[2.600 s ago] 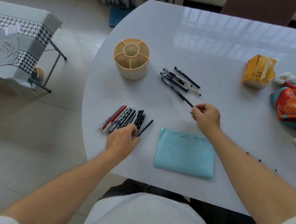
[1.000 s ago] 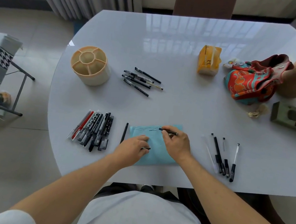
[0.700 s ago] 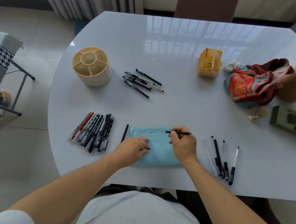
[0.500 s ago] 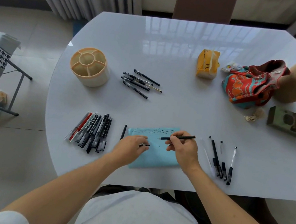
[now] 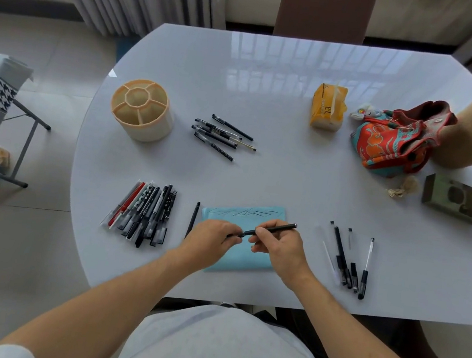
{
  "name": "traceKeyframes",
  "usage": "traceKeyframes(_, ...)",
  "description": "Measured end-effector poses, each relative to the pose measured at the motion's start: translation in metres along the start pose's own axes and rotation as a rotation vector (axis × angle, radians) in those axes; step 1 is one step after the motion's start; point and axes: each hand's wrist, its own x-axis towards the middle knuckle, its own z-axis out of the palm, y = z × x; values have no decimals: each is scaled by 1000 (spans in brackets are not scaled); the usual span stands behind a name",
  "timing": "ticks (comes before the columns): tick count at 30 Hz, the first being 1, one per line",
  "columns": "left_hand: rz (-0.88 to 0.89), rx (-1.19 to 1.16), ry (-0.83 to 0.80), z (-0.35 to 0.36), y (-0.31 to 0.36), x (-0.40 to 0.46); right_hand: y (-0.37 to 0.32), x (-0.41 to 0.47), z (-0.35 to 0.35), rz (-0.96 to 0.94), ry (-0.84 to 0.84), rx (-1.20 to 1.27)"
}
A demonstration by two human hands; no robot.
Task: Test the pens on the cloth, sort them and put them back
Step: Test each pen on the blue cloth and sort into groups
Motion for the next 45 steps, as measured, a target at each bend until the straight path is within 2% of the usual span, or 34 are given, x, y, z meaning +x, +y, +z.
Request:
traceKeyframes(6, -9, 45, 22, -5, 0, 1, 3, 9, 16, -14, -19, -73)
traceKeyframes(9, -81, 11, 16, -12, -9, -9, 5, 20, 27, 3, -85, -135)
traceKeyframes(12, -188, -91, 97, -18, -19, -19, 2, 37, 40, 44, -178, -173)
traceKeyframes(14, -309, -135, 186, -25, -30, -22, -5, 58, 49, 58, -148, -158)
traceKeyframes(16, -415, -134, 251, -33, -44, -25, -14, 84, 55, 29, -37, -165)
traceKeyframes(18, -468, -130, 291, -39, -60, -31, -21, 109, 58, -57, 51, -374)
traceKeyframes(21, -527, -118, 304, -42, -77, -41, -29, 142, 61, -173, 40, -723)
traceKeyframes(26, -582, -82, 216, -38, -89, -48, -42, 184, 79, -280, 92, -1012)
traceKeyframes(32, -637, 29, 89, -33, -90, -48, -45, 207, 94, -279, 120, -1354)
traceKeyframes(36, -619, 64, 53, -35, -91, -45, -46, 201, 88, -277, 154, -1218)
traceKeyframes(40, -592, 34, 116, -40, -89, -38, -46, 165, 65, -216, 112, -770)
traceKeyframes(43, -501, -90, 241, -44, -81, -28, -42, 122, 40, -153, 77, -454)
traceKeyframes(45, -417, -158, 254, -45, -70, -19, -36, 91, 24, -119, 63, -326)
